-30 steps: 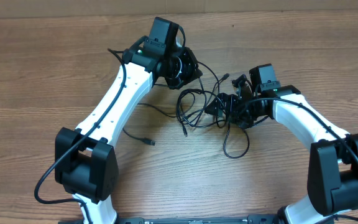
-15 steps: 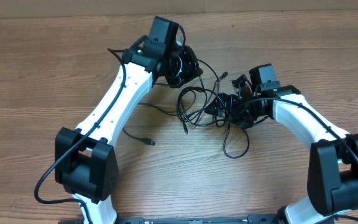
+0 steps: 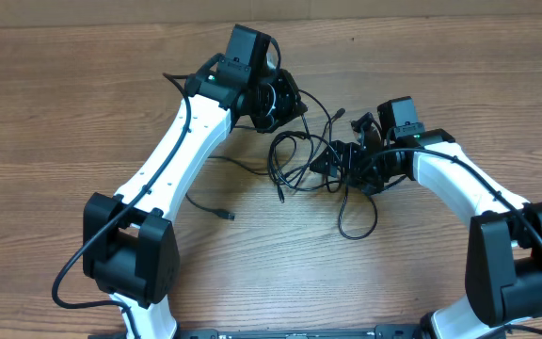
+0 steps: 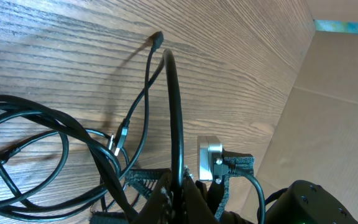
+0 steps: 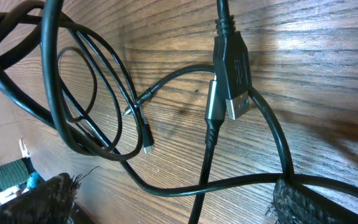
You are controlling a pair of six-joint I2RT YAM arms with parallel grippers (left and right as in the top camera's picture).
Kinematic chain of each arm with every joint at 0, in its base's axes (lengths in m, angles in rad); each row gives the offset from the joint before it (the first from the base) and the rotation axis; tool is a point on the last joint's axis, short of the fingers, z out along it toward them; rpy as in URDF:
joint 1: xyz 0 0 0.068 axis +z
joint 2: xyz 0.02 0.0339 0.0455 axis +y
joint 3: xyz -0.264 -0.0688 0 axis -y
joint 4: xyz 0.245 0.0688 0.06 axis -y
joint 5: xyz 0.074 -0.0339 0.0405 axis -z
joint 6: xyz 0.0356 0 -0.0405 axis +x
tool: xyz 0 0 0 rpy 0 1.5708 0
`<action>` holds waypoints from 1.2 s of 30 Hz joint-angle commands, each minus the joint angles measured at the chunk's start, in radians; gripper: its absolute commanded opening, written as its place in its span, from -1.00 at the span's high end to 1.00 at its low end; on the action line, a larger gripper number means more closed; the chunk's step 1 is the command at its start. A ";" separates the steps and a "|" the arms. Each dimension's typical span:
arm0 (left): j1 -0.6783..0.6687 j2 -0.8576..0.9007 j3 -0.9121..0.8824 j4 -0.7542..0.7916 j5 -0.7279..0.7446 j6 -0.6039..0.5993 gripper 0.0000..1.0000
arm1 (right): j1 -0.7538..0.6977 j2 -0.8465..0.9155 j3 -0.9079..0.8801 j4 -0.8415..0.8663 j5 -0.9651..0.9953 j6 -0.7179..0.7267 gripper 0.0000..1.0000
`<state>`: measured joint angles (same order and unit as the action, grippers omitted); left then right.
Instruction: Untangle cables
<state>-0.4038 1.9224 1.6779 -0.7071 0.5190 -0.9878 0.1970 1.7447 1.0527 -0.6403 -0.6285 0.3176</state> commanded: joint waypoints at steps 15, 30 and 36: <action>0.018 -0.016 0.018 0.000 0.107 0.238 0.92 | 0.004 -0.010 -0.005 0.004 0.000 0.004 -1.00; 0.024 -0.016 0.018 -0.086 0.106 0.404 0.91 | 0.004 -0.010 -0.005 0.008 0.011 0.000 -1.00; 0.025 -0.016 0.018 -0.132 0.098 0.495 0.92 | 0.004 -0.010 -0.005 0.008 0.011 0.000 -1.00</action>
<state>-0.3855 1.9224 1.6779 -0.8303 0.6128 -0.5613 0.1970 1.7447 1.0527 -0.6388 -0.6228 0.3180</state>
